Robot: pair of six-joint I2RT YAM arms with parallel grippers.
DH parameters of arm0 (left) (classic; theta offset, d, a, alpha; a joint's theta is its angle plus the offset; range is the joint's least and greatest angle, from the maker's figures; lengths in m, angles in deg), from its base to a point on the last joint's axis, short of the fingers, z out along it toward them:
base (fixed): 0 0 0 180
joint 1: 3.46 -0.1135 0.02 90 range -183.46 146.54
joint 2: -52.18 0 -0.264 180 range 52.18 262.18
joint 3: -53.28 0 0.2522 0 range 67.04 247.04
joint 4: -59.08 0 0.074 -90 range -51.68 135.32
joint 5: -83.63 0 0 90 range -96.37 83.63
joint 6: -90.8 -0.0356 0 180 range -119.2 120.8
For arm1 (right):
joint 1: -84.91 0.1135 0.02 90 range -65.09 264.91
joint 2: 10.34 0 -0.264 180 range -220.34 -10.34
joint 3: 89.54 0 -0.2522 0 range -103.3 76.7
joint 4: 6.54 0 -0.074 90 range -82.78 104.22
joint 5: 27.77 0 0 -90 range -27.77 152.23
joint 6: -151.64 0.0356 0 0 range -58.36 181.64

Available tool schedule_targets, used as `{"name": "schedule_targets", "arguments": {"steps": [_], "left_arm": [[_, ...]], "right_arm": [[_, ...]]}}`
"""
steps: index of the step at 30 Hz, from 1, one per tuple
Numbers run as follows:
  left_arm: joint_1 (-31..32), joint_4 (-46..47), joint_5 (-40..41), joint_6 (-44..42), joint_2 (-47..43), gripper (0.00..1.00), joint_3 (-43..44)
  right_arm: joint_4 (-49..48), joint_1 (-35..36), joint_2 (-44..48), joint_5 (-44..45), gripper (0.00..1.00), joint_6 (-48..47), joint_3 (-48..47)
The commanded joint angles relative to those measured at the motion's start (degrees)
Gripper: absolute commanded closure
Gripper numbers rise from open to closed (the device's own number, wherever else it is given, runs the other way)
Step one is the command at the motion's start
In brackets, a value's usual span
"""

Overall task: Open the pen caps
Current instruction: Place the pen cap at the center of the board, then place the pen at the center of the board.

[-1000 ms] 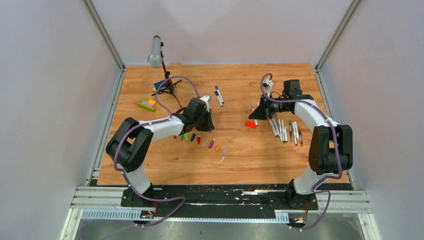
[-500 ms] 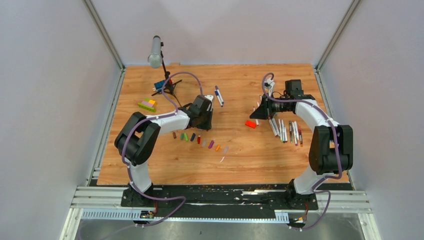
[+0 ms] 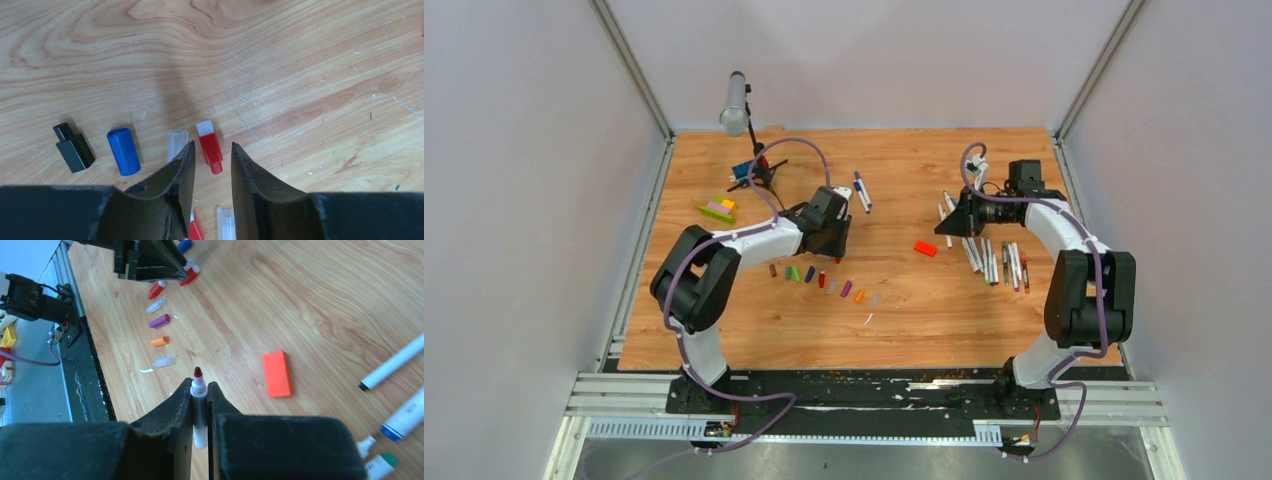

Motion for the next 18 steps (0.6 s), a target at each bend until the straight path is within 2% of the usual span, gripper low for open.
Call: {"name": "schedule_targets", "arguments": {"steps": [1, 8, 15, 18], "left_arm": [[0.3, -0.1, 0.9, -1.8, -5.0, 0.61, 1.3], [0.2, 4.0, 3.0, -2.4, -16.8, 0.6, -5.2], [0.3, 10.1, 8.3, -3.0, -33.1, 0.42, -18.6], [0.1, 12.5, 9.8, -3.5, -39.1, 0.25, -23.7]], "right_arm": [[0.2, -2.4, 1.2, 1.2, 1.0, -2.1, -1.6], [1.1, -4.0, -1.2, 17.1, 0.98, -3.3, -6.3], [7.4, -4.0, -11.4, 32.6, 0.97, -9.5, -18.2], [9.8, -4.0, -16.3, 36.3, 0.95, -11.4, -23.9]]}}
